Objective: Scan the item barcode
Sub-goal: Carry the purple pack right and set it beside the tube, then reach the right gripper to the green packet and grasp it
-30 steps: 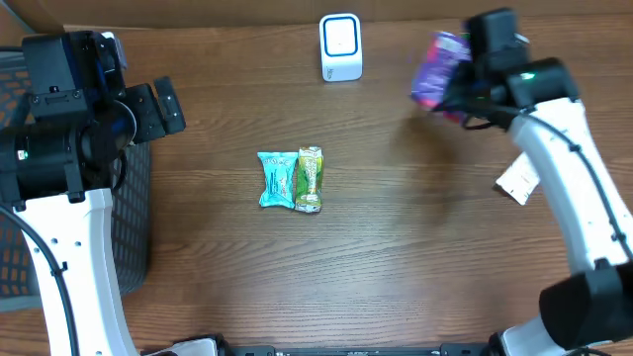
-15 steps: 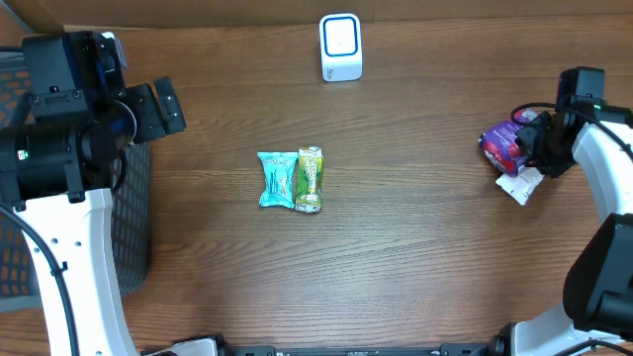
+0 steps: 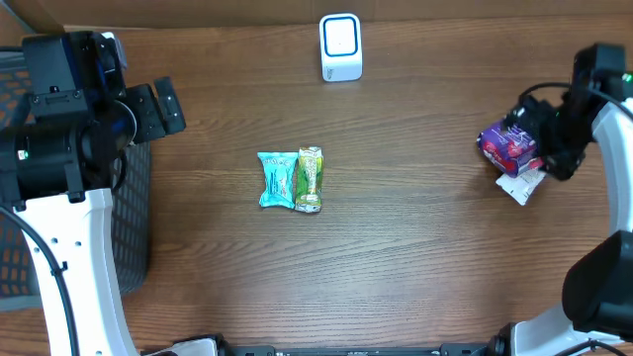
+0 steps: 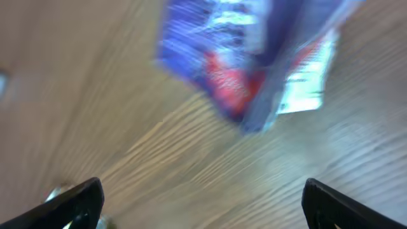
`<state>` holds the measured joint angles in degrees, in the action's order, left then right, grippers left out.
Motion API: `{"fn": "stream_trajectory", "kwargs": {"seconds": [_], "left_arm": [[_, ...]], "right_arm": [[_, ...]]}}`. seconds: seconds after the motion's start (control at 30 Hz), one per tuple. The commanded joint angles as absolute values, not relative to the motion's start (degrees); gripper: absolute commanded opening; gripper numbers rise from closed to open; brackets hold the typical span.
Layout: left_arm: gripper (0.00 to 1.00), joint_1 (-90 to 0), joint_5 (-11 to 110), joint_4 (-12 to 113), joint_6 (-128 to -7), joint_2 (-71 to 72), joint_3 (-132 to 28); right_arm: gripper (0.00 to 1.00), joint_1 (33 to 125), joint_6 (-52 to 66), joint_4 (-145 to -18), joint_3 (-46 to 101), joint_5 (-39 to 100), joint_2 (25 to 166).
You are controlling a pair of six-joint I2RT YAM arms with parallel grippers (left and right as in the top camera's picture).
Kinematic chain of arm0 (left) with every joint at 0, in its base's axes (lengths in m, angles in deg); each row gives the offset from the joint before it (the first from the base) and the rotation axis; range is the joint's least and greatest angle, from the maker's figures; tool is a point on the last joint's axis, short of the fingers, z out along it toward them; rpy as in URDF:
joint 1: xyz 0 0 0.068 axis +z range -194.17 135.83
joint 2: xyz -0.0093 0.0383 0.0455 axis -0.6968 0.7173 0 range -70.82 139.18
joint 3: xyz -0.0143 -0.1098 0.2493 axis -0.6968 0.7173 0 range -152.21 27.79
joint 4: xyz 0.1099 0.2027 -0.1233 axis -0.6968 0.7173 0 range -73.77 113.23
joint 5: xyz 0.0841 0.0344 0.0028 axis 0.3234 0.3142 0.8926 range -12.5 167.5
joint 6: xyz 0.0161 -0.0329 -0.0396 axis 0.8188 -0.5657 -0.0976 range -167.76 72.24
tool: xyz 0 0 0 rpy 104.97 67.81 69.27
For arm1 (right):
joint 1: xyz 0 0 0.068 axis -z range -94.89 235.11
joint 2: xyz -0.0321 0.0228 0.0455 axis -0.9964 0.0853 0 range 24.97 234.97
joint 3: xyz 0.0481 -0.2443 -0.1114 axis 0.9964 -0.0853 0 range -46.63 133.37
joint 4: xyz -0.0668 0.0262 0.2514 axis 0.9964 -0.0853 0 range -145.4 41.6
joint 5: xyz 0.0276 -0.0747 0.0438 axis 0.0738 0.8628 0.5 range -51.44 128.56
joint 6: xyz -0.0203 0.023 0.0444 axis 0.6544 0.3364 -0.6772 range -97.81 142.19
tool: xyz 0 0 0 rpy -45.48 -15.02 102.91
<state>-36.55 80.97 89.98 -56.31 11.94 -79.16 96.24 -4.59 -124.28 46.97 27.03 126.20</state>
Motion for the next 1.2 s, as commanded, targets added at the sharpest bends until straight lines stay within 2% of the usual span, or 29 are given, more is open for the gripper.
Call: {"fn": "stream_trajectory", "kwargs": {"seconds": [0.0,0.33,0.43,0.8,0.87,1.0,1.1,1.17], "left_arm": [[0.99,-36.35,80.64,89.92,-55.22,12.03,-79.29],[0.99,-36.35,80.64,89.92,-55.22,12.03,-79.29],[1.00,-36.35,80.66,89.92,-55.22,12.03,-79.29],[1.00,-36.35,80.66,89.92,-55.22,12.03,-79.29],[1.00,-36.35,80.66,89.92,-55.22,12.03,-79.29],[1.00,-36.35,80.64,89.90,-55.22,12.03,-79.29],[0.99,-36.35,80.66,89.92,-55.22,12.03,-79.29],[1.00,-36.35,80.66,89.92,-55.22,12.03,-79.29]], "right_arm": [[1.00,91.79,0.85,-125.20,50.58,20.69,124.06],[1.00,70.78,0.85,-113.31,47.43,18.53,127.71],[1.00,64.44,-5.29,-108.59,47.43,19.05,130.24],[0.99,50.50,-9.58,-104.52,47.43,21.98,143.71],[0.92,49.27,-9.60,-104.13,47.43,22.03,144.97],[0.69,47.18,-12.99,-103.60,47.43,24.78,145.59],[0.66,45.45,-17.14,-103.84,47.41,30.13,145.63],[0.59,44.44,-19.13,-104.08,47.23,32.98,145.65]]}}
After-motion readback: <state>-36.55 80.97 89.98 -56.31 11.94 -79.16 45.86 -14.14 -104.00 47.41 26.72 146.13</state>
